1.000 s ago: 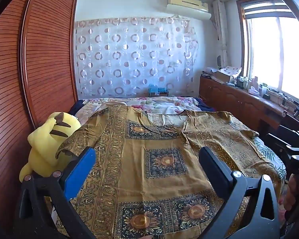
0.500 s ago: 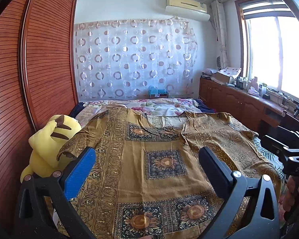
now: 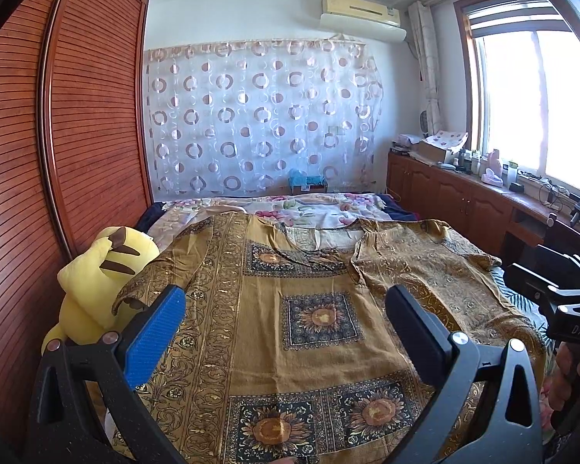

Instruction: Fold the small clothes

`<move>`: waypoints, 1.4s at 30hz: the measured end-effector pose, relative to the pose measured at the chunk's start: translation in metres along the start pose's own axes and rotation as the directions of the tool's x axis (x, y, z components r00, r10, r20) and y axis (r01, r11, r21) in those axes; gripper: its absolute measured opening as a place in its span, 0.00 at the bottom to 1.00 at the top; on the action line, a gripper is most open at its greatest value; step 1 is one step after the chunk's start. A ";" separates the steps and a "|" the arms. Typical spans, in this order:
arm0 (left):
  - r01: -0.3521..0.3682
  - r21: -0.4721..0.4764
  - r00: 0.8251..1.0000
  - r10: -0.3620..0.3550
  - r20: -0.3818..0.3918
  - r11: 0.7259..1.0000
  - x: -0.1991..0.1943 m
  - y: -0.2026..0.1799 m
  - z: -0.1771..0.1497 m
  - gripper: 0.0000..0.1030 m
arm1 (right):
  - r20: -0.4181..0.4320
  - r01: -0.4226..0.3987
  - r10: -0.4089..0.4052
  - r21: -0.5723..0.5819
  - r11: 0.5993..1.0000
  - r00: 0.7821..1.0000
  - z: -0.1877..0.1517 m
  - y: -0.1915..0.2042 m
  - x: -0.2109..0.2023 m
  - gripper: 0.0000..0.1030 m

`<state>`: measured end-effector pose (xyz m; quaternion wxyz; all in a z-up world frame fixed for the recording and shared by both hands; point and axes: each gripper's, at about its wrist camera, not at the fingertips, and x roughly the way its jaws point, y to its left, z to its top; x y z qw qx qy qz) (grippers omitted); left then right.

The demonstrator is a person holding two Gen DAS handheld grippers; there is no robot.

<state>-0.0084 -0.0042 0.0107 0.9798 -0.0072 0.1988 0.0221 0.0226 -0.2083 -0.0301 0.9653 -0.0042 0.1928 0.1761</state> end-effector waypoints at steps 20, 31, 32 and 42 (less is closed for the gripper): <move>0.002 0.001 1.000 -0.002 0.002 1.000 -0.001 -0.001 0.000 1.00 | -0.002 0.000 0.000 0.004 1.000 1.000 0.001 0.001 -0.001 1.00; 0.002 0.003 1.000 -0.002 0.003 1.000 -0.001 -0.001 0.001 1.00 | -0.003 -0.003 0.003 0.006 1.000 1.000 0.001 0.000 -0.001 1.00; 0.002 0.003 1.000 -0.002 0.004 1.000 -0.001 -0.001 0.000 1.00 | -0.007 -0.006 0.006 0.009 1.000 1.000 0.001 -0.001 0.000 1.00; 0.002 0.003 1.000 -0.002 0.005 1.000 0.000 0.000 0.005 1.00 | -0.009 -0.001 0.001 0.007 1.000 1.000 0.001 0.000 0.000 1.00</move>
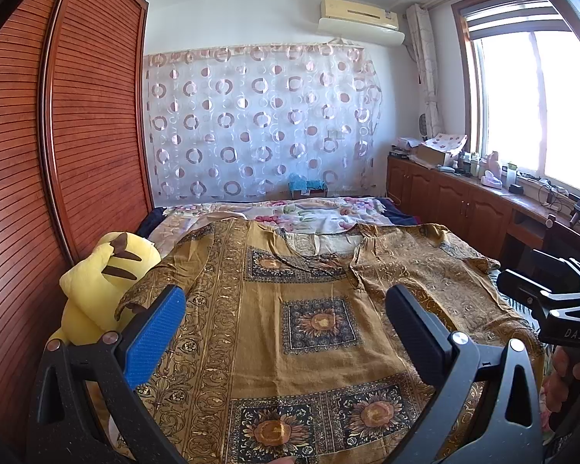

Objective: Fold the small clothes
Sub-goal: 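Grasp the shirt's side edge with the left tool and lift it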

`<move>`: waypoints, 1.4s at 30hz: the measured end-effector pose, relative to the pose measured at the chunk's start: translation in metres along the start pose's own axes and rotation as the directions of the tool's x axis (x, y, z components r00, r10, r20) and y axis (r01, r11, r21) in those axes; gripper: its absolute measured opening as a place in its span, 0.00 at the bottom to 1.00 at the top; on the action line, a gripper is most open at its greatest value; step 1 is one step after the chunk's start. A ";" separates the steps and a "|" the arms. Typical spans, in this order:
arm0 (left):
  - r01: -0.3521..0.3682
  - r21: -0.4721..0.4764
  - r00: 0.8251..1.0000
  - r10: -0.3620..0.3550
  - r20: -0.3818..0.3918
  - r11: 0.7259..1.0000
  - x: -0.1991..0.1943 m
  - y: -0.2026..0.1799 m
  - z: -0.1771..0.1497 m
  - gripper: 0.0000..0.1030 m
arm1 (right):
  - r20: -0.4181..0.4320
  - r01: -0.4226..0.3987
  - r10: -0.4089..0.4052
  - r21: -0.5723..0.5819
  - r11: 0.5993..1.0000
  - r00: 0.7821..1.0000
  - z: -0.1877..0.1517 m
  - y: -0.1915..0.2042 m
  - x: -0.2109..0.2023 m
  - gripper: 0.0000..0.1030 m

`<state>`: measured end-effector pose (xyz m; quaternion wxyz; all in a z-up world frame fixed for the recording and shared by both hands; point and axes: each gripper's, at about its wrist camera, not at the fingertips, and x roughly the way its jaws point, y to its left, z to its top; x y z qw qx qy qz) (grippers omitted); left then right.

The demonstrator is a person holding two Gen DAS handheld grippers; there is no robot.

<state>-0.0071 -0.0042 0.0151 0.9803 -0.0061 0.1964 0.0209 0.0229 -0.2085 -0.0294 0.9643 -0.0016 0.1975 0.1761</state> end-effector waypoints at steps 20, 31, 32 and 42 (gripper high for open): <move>-0.080 0.006 0.991 0.080 -0.106 0.997 0.062 0.045 -0.020 1.00 | -0.102 -0.070 0.066 -0.032 0.997 0.993 0.003 0.002 0.047 1.00; -0.147 -0.010 0.969 0.142 -0.200 0.989 0.111 0.105 -0.028 1.00 | -0.203 -0.152 0.132 -0.088 0.984 0.970 0.025 0.000 0.101 1.00; -0.154 -0.014 0.967 0.148 -0.207 0.988 0.114 0.112 -0.028 1.00 | -0.210 -0.156 0.133 -0.094 0.983 0.969 0.027 -0.001 0.106 1.00; -0.168 -0.160 0.948 0.115 -0.296 0.973 0.147 0.183 -0.030 0.95 | -0.309 -0.198 0.160 -0.096 0.976 0.938 0.044 -0.015 0.152 1.00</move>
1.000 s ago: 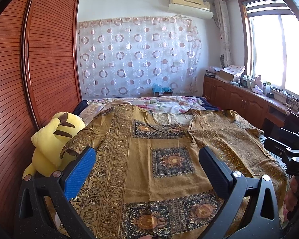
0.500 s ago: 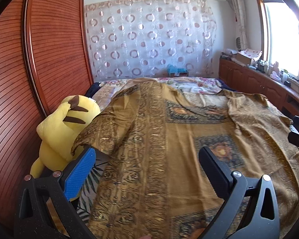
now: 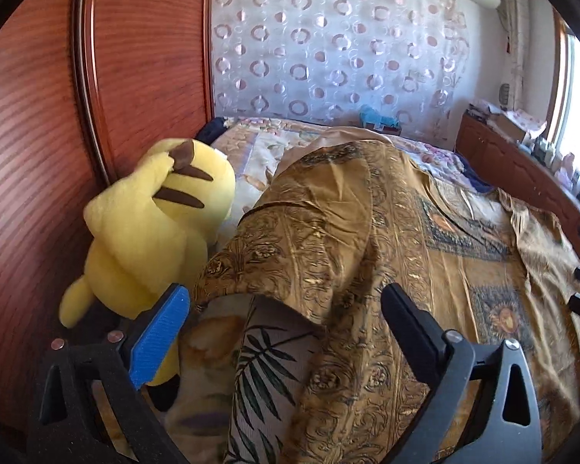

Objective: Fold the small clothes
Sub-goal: 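Grasp the shirt's side edge with the left tool and lift it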

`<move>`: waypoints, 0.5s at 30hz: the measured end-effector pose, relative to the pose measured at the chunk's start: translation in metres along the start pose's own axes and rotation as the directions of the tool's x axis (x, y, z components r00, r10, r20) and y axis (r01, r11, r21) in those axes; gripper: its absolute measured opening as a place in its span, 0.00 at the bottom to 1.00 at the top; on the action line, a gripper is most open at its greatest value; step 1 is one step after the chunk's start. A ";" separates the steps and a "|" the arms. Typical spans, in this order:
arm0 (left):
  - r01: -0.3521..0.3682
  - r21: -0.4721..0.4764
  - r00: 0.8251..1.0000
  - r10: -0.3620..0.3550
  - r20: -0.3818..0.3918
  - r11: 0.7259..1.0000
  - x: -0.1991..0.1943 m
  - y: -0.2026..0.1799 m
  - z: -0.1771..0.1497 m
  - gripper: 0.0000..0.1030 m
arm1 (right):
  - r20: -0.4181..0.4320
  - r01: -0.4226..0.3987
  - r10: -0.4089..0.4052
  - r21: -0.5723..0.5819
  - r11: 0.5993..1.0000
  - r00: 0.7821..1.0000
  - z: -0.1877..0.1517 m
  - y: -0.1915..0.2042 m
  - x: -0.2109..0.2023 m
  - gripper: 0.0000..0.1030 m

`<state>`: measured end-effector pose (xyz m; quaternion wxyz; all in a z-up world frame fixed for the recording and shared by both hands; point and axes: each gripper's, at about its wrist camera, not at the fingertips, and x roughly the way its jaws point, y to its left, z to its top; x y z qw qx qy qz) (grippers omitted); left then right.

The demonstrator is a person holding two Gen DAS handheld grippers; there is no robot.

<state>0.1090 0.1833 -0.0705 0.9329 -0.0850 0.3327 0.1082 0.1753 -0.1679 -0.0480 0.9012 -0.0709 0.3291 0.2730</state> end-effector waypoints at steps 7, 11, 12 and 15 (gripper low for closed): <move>0.078 -0.159 0.987 -0.099 -0.129 0.984 0.034 0.021 -0.005 0.57 | -0.052 -0.026 0.027 0.006 1.000 0.998 0.022 -0.012 0.018 1.00; 0.103 -0.255 0.980 -0.142 -0.141 0.962 0.041 0.028 -0.008 0.54 | -0.074 -0.042 0.043 0.011 0.999 0.996 0.032 -0.015 0.030 1.00; 0.100 -0.270 0.980 -0.141 -0.138 0.958 0.041 0.030 -0.007 0.54 | -0.083 -0.047 0.048 0.013 0.999 0.995 0.034 -0.017 0.032 1.00; 0.084 -0.286 0.987 -0.120 -0.109 0.955 0.041 0.038 0.002 0.54 | -0.093 -0.056 0.057 0.010 0.998 0.994 0.036 -0.018 0.036 1.00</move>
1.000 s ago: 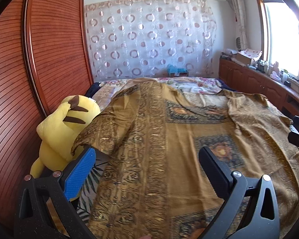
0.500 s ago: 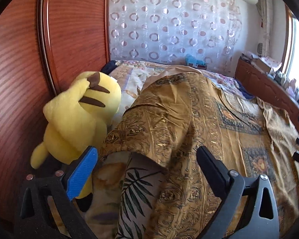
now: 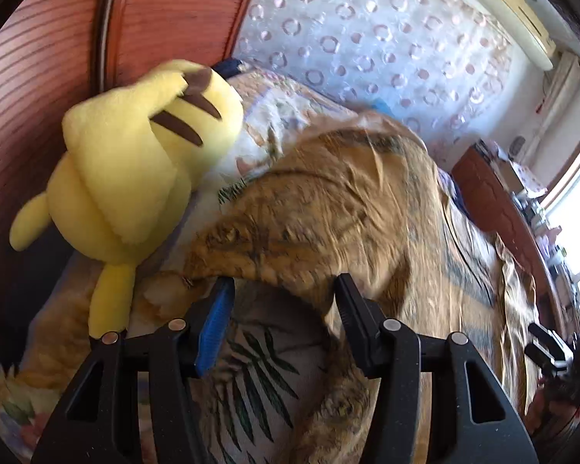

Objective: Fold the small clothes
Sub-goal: 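Grasp the shirt's side edge with the left tool and lift it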

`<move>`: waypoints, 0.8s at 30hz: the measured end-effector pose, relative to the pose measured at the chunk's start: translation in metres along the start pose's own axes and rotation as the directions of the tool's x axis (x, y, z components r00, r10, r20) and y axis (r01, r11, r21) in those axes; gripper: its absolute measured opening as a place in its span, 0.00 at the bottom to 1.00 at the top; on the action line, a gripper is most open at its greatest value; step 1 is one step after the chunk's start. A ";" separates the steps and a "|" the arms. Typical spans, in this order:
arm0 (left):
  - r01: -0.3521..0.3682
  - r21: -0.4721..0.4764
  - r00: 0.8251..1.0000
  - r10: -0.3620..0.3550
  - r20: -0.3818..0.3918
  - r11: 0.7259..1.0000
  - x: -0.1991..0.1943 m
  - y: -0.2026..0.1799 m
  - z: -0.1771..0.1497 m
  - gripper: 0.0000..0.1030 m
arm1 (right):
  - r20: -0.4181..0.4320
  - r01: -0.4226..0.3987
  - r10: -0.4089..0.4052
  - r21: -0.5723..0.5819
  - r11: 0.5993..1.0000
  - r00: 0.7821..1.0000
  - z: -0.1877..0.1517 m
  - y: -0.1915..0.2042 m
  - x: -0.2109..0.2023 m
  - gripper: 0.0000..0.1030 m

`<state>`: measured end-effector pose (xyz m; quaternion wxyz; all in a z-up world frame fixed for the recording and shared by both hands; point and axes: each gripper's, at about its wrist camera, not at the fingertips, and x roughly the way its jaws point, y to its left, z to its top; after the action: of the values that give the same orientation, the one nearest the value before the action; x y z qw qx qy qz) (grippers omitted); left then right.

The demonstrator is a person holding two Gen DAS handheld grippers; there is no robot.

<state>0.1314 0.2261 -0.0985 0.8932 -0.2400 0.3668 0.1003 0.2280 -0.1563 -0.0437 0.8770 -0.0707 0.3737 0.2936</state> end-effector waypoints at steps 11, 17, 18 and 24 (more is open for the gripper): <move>0.022 -0.046 1.000 -0.022 0.004 0.999 0.011 0.013 0.032 0.07 | -0.008 0.019 -0.019 0.013 1.000 1.000 0.003 -0.005 0.012 1.00; -0.006 0.128 0.996 -0.005 0.090 0.992 -0.012 -0.028 0.048 0.03 | -0.015 0.036 -0.036 0.014 0.999 0.999 -0.002 -0.005 0.010 1.00; -0.003 0.167 0.994 -0.015 0.109 0.986 -0.018 -0.040 0.050 0.03 | -0.013 0.041 -0.041 0.015 0.999 0.999 -0.002 -0.005 0.009 1.00; 0.124 0.391 0.981 -0.172 0.090 0.912 -0.042 -0.135 0.044 0.03 | 0.005 0.073 -0.073 0.046 0.996 0.997 -0.005 -0.011 -0.003 1.00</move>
<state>0.1767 0.1316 0.0061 0.9487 -0.0812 0.3045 -0.0270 0.2296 -0.1680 -0.0462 0.8898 -0.0631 0.3747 0.2529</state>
